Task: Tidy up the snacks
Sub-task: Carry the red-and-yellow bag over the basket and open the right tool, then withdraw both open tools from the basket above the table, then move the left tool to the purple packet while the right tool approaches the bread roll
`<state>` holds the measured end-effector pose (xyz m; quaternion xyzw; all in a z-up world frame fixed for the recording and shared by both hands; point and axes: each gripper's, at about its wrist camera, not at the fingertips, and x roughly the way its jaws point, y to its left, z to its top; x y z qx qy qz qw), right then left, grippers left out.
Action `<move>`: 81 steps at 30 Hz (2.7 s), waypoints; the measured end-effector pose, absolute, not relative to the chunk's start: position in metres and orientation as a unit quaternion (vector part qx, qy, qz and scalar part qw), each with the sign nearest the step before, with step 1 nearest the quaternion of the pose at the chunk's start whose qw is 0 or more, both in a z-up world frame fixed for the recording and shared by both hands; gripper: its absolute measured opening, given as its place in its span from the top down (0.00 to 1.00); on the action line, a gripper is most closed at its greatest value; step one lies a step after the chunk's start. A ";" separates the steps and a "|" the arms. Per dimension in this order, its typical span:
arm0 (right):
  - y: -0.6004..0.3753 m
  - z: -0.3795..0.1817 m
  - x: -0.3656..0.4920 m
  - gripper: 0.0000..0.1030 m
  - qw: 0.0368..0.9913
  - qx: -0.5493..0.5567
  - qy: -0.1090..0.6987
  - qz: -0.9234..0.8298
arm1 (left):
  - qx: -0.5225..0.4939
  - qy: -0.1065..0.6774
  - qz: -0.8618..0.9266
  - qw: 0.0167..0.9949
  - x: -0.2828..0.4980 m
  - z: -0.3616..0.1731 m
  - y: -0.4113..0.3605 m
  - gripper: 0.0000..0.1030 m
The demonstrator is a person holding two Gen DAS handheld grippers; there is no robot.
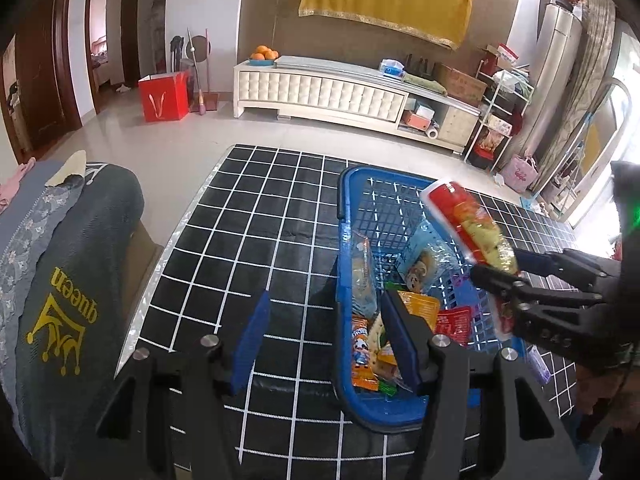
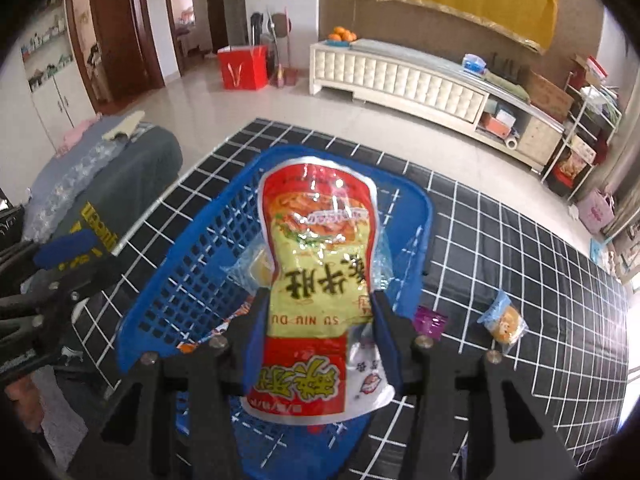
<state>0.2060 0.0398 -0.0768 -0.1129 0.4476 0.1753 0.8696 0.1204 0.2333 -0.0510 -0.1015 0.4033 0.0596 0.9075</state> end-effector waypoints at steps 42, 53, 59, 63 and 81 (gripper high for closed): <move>-0.015 -0.011 0.150 0.16 0.905 -0.101 0.388 0.144 | -0.058 0.388 0.052 0.918 0.100 -0.010 0.168 0.46; -0.076 0.013 0.124 0.16 0.918 -0.069 0.370 0.127 | -0.026 0.378 0.019 0.925 0.094 0.008 0.108 0.46; -0.113 0.011 0.116 0.16 0.922 -0.051 0.368 0.109 | -0.005 0.383 0.003 0.924 0.100 0.005 0.075 0.46; -0.136 0.007 0.114 0.16 0.922 -0.039 0.371 0.100 | 0.007 0.390 -0.007 0.921 0.109 0.001 0.054 0.46; -0.220 -0.061 0.144 0.15 0.903 -0.003 0.419 0.098 | 0.042 0.470 -0.027 0.881 0.170 -0.074 -0.028 0.36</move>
